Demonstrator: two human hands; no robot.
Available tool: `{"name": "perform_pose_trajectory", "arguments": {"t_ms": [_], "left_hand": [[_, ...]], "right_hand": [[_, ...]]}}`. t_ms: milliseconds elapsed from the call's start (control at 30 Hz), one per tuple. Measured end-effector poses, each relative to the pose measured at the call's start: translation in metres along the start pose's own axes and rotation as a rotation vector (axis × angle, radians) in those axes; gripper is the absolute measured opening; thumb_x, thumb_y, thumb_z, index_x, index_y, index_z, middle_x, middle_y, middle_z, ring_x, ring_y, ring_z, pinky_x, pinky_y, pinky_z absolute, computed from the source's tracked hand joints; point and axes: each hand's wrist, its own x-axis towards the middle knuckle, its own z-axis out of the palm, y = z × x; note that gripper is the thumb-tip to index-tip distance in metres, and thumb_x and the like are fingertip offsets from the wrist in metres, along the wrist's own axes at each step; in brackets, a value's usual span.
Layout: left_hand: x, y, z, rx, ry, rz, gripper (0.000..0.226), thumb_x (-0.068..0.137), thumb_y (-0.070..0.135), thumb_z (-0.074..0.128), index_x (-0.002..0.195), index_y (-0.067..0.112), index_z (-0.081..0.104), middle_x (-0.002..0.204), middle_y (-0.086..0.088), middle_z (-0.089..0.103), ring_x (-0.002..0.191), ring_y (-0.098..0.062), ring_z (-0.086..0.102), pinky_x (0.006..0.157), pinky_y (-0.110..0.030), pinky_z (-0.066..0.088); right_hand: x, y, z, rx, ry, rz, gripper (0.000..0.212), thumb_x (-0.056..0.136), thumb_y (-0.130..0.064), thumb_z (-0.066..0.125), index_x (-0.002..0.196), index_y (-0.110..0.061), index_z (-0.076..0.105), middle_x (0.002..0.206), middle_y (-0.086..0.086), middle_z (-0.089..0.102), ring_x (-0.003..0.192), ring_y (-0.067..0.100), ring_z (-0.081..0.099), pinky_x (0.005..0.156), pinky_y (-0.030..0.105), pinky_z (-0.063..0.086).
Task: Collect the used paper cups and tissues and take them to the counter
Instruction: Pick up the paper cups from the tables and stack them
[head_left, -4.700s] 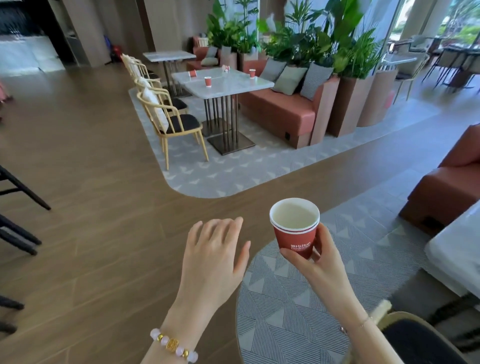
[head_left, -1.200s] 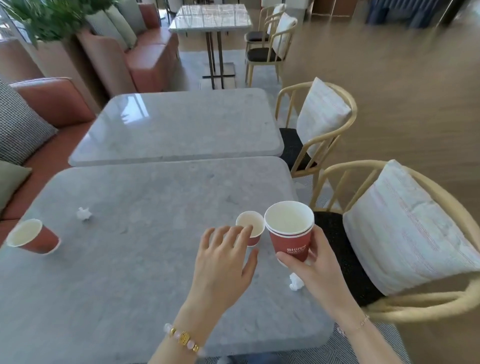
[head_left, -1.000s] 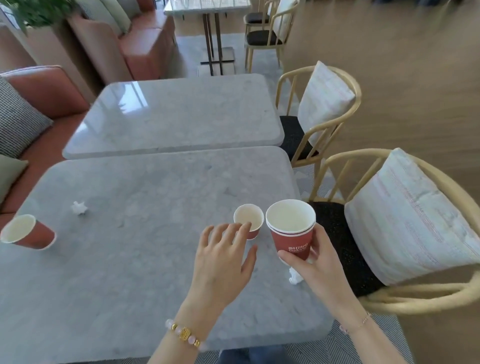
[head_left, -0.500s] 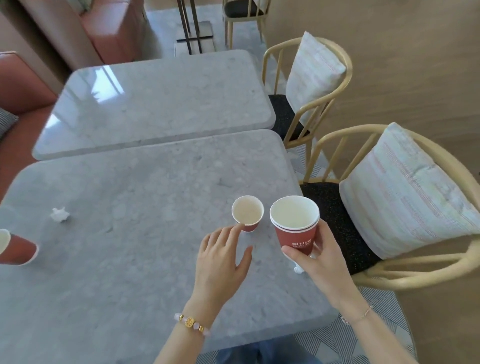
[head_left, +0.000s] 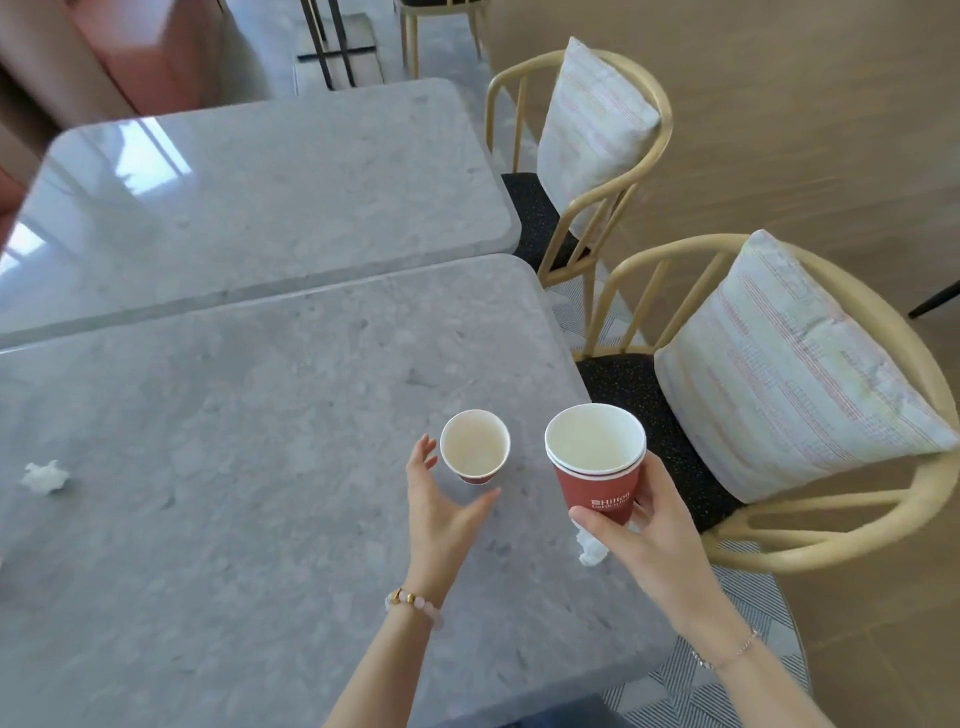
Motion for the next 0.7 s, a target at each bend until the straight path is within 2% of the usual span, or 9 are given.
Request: {"name": "perform_pose_trajectory", "arguments": {"t_ms": [100,200,333,467,533,700], "left_hand": [[0.008,-0.002,0.005,-0.070,0.003,-0.020,0.094,0.064,0.015,0.086,0.133,0.035,0.025,0.137,0.007,0.039,0.124,0.000,0.039,0.104,-0.024,0.032],[0.014,0.000,0.007,-0.124,0.004,-0.024,0.084,0.066,0.013,0.085,0.127,0.035,0.031,0.131,0.007,0.044,0.122,-0.006,0.045,0.101,-0.026,0.039],[0.018,0.004,0.010,-0.143,0.017,0.015,0.069,0.068,0.011,0.083,0.112,0.044,0.040,0.119,0.015,0.052,0.108,0.004,0.052,0.083,-0.010,0.043],[0.019,0.009,0.009,-0.133,0.021,0.033,0.064,0.069,0.015,0.083,0.109,0.044,0.042,0.116,0.021,0.054,0.114,0.000,0.050,0.094,-0.022,0.042],[0.019,0.015,0.007,-0.134,0.020,0.054,0.063,0.069,0.016,0.083,0.110,0.042,0.043,0.116,0.020,0.054,0.115,-0.001,0.050,0.096,-0.024,0.040],[0.016,0.044,-0.007,-0.250,0.028,0.109,0.063,0.066,0.019,0.085,0.112,0.034,0.046,0.116,0.016,0.056,0.112,-0.002,0.054,0.083,-0.007,0.041]], "right_hand": [[0.005,0.001,-0.002,-0.007,0.008,0.003,0.061,0.061,-0.024,0.082,0.114,-0.031,0.054,0.104,-0.014,0.067,0.094,0.005,0.065,0.064,0.015,0.053],[0.009,0.001,-0.002,-0.016,0.005,0.008,0.061,0.061,-0.025,0.082,0.114,-0.032,0.053,0.106,-0.013,0.067,0.097,0.005,0.064,0.078,0.013,0.049],[0.014,0.002,-0.003,-0.012,0.007,0.009,0.062,0.064,-0.017,0.082,0.118,-0.026,0.053,0.110,-0.008,0.067,0.101,0.006,0.064,0.082,0.012,0.047],[0.014,0.003,-0.003,-0.016,-0.003,0.012,0.061,0.068,-0.006,0.083,0.119,-0.022,0.052,0.112,-0.004,0.066,0.103,0.007,0.063,0.083,0.013,0.047],[0.014,0.003,-0.003,-0.021,-0.001,0.011,0.061,0.069,-0.003,0.081,0.119,-0.021,0.052,0.112,-0.004,0.065,0.102,0.007,0.063,0.083,0.013,0.047],[0.010,0.003,0.000,-0.035,-0.002,0.024,0.063,0.070,-0.001,0.080,0.123,-0.017,0.051,0.111,-0.003,0.065,0.098,0.002,0.063,0.080,0.011,0.047]]}}
